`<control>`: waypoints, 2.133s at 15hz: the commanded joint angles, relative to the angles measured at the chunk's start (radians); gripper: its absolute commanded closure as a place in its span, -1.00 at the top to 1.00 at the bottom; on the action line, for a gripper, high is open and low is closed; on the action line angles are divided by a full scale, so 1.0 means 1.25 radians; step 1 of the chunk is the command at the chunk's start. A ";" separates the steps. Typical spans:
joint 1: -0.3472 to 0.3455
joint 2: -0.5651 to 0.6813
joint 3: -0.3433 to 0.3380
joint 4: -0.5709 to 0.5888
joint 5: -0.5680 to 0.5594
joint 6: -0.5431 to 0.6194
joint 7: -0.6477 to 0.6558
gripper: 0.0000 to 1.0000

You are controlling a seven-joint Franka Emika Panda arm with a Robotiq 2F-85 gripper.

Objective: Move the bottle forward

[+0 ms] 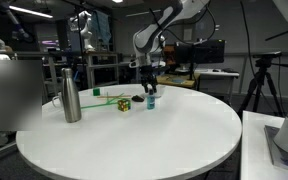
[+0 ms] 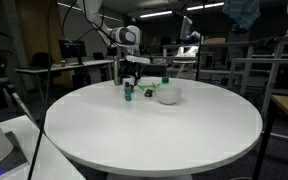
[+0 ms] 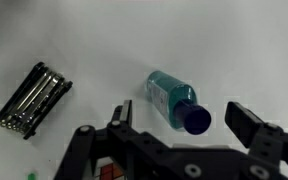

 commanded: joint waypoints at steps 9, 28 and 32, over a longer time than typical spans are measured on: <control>-0.023 0.025 0.017 0.029 0.014 -0.037 0.001 1.00; -0.062 0.037 0.055 0.034 0.102 -0.074 -0.050 1.00; -0.068 0.037 0.061 0.035 0.130 -0.085 -0.069 1.00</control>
